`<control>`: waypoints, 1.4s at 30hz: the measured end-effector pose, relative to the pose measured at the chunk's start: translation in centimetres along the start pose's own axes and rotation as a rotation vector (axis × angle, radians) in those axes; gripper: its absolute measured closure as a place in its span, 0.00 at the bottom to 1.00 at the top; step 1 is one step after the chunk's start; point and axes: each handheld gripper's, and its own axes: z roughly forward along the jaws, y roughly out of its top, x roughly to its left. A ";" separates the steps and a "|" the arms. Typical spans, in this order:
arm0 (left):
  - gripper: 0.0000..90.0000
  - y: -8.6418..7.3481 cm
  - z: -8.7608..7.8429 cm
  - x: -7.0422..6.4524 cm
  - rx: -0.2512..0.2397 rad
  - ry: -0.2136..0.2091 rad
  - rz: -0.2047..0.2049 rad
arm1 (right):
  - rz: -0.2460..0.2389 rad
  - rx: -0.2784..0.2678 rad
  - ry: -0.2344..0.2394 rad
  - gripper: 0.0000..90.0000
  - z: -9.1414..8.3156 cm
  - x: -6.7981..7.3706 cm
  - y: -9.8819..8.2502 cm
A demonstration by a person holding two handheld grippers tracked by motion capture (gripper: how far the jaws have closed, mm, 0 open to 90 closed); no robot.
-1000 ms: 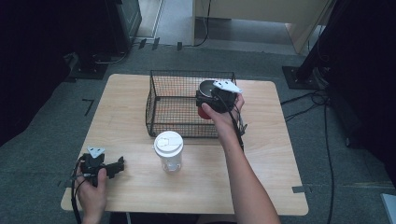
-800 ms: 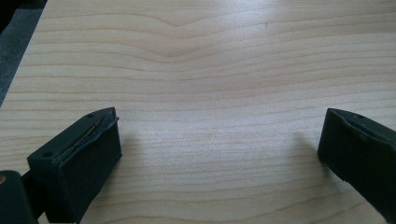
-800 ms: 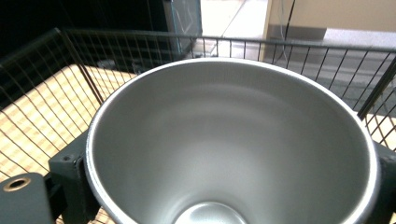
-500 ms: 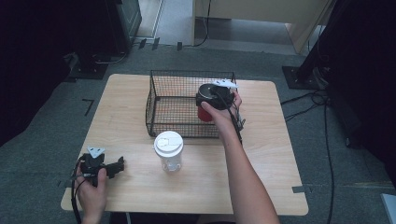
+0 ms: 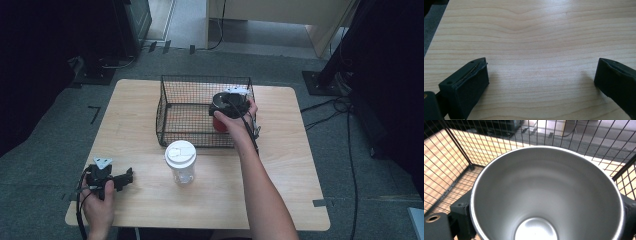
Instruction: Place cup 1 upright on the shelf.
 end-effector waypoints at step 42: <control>0.00 0.0 0.0 0.0 -0.002 0.000 -0.002 | 0.000 0.129 -0.107 0.00 -1.9 1.9 -1.8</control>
